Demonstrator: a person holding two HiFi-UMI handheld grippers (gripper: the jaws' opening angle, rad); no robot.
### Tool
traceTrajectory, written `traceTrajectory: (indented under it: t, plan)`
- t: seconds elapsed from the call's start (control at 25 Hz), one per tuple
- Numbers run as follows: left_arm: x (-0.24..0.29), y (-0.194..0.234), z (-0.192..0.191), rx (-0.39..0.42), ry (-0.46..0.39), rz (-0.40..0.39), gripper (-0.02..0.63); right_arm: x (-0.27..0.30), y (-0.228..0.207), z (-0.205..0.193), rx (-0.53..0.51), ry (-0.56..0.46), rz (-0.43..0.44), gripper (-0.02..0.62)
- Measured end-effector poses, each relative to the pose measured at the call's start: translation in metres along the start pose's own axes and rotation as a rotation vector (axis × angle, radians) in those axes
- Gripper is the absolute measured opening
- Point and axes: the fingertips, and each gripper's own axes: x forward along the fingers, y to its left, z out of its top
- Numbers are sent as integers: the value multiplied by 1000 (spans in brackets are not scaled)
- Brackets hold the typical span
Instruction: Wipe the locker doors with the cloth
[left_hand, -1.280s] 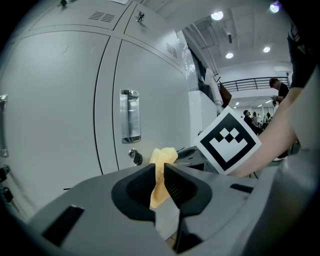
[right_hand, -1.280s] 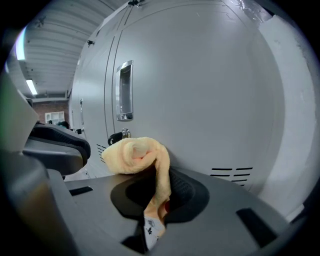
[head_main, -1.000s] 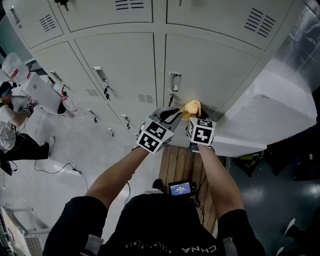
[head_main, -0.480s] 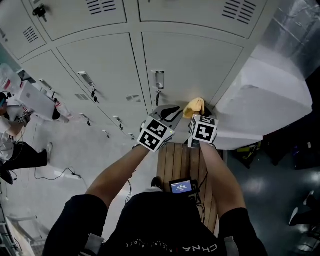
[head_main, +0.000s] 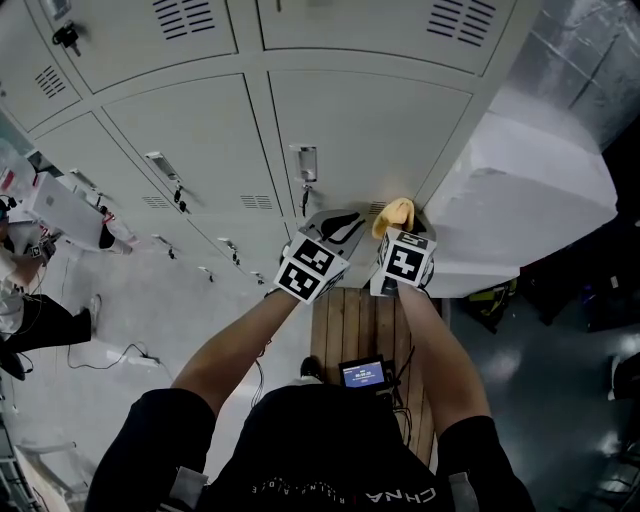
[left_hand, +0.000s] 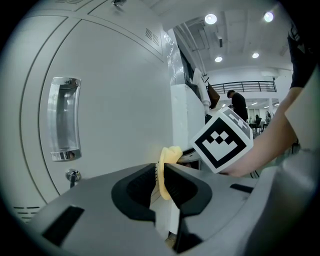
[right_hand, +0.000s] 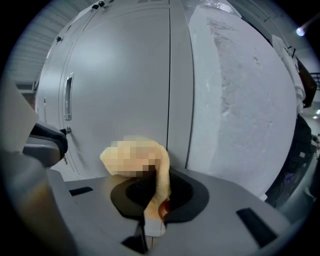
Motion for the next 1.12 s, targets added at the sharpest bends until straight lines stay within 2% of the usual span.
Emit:
traceTrajectory:
  t: [0.28,0.48,0.64,0.88,1.12]
  plan:
    - [-8,1,-2,-5,-8,-3,61,-1,-4,-1,16,10,-22,61]
    - [-26,12,-13,-25,-7,19,61,-14,4,-3,-24,1,31,61]
    - [-43,28,-17,-78,-39,47,60,-40,17,0,-78,-32,84,63]
    - [-64,29,-25,-172,-88,33,60,-95,42,15,-205,-95,238,61]
    - [-97,-9,-42,-248,-107,10,52,-158,60,14,-249,-95,440,61]
